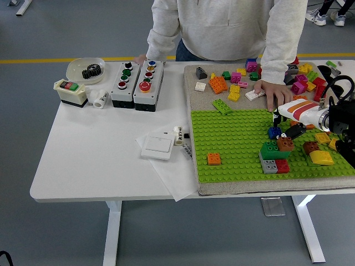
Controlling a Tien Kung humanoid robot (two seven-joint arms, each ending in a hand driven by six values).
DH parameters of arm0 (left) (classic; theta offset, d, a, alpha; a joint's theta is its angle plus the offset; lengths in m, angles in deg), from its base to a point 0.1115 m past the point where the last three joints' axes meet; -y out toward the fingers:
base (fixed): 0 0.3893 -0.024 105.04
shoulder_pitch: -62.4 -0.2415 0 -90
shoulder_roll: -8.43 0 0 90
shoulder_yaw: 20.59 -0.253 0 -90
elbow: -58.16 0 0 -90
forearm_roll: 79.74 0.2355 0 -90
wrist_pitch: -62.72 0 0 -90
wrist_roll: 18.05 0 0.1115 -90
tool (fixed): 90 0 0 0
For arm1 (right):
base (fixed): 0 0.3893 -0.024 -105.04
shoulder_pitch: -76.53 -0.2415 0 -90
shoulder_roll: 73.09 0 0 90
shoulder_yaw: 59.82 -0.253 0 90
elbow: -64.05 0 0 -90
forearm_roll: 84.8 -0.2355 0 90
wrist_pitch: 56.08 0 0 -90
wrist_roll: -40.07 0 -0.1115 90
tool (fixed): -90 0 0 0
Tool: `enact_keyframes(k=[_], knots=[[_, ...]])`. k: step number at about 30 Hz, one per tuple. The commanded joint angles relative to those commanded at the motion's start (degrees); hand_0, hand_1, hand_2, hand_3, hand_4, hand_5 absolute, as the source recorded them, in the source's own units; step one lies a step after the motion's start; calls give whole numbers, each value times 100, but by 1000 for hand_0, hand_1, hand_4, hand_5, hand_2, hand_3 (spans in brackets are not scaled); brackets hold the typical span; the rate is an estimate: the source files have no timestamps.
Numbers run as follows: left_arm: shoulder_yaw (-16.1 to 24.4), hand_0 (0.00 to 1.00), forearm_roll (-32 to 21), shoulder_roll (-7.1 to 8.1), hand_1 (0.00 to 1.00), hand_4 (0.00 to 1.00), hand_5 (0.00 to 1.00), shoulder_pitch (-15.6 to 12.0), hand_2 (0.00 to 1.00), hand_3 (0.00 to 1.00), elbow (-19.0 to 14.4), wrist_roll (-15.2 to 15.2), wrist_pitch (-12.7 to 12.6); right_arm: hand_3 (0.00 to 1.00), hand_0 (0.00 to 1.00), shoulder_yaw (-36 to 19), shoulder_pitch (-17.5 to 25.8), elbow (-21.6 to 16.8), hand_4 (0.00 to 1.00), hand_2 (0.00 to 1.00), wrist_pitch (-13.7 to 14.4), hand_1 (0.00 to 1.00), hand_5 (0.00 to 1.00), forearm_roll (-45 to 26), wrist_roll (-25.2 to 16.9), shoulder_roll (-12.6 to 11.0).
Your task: Pick up the brick,pile it on top of brick,press brick,pick up the brick,pile it on top of brick,press brick
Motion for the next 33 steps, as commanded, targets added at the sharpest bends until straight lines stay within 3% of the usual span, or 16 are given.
enact_keyframes(k=[33], knots=[[97, 765, 139, 0, 739, 660, 583, -102, 748, 594, 4, -23, 52, 508, 530, -66, 30, -129, 709, 556, 191, 523, 532, 42, -116, -93]])
